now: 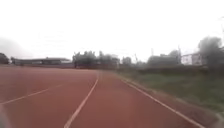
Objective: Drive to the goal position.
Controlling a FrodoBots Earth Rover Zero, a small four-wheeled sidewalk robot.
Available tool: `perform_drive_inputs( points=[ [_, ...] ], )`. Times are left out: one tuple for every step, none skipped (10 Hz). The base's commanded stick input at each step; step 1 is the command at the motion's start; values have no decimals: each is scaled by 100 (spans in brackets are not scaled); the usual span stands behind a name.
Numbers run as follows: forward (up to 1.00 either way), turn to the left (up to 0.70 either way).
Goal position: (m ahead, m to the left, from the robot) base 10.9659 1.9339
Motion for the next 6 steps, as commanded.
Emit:
perform_drive_inputs(
  points=[
    [70, 0],
    [70, 0],
    [70, 4],
    [70, 12],
    [70, -32],
    [70, -34]
  ],
)
